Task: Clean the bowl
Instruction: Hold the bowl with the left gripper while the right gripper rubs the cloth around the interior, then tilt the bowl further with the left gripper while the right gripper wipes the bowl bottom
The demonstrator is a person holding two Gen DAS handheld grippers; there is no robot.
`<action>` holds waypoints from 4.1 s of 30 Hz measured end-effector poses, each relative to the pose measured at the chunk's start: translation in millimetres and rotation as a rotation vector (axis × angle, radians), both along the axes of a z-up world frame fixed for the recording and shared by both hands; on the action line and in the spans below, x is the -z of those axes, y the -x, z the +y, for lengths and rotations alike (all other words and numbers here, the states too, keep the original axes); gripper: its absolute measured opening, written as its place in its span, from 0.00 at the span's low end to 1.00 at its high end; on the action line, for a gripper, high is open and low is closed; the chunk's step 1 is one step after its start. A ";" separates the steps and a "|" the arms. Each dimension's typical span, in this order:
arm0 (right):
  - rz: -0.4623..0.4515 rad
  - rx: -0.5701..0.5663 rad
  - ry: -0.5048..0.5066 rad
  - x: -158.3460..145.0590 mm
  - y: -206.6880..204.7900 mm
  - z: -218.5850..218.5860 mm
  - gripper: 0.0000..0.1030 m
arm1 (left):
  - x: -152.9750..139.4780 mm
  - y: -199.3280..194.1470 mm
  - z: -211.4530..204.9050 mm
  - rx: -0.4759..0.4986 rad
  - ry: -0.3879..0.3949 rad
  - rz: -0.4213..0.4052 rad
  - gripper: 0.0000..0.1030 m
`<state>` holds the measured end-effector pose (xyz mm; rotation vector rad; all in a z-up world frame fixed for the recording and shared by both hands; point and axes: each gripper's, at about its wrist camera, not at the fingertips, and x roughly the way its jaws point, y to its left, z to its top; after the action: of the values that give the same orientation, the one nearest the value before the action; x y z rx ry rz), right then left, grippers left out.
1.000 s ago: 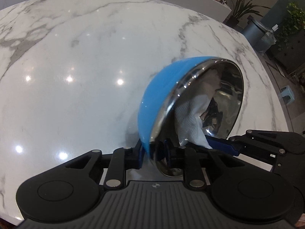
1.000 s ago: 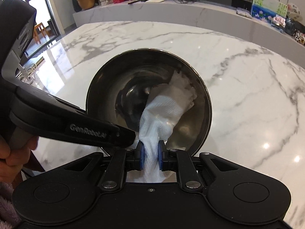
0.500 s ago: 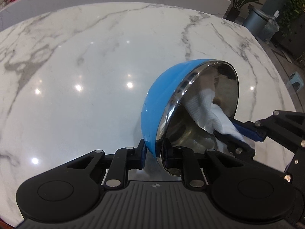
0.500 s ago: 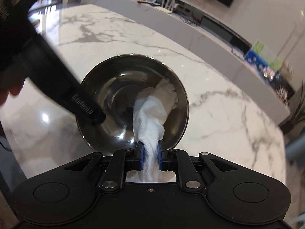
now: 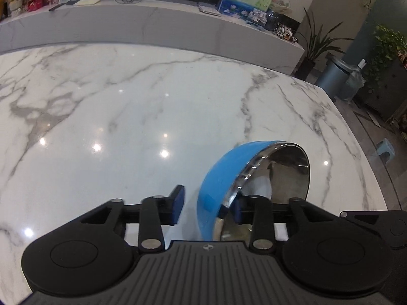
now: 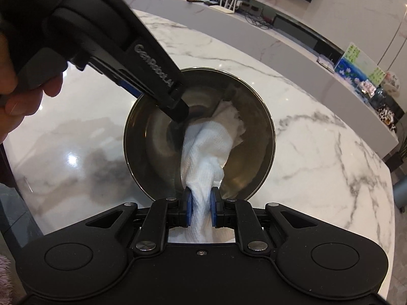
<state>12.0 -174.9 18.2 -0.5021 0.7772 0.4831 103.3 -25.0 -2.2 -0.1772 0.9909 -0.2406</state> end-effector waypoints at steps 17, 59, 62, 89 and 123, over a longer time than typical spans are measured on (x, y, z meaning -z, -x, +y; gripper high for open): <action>-0.106 -0.092 0.002 9.8 -0.3 18.6 0.40 | 10.3 -6.8 8.6 -0.005 -0.045 0.157 0.11; 0.087 0.058 -0.110 22.1 -38.2 7.9 0.13 | 18.6 -9.1 -4.4 0.041 -0.047 0.152 0.13; 0.075 0.057 -0.097 17.0 -34.6 6.3 0.13 | 12.5 -4.1 -11.9 0.073 -0.121 0.125 0.13; 0.222 0.093 -0.320 33.8 -42.8 -13.4 0.13 | 16.2 -0.5 -16.3 0.129 -0.155 0.139 0.15; 0.197 0.131 -0.330 45.5 -50.4 -26.0 0.12 | 29.7 -6.8 -21.9 0.131 -0.076 0.189 0.19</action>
<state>62.3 -201.0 -27.3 -0.0961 0.8927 0.5313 110.1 -46.9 -31.9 -0.0659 1.1990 -0.3100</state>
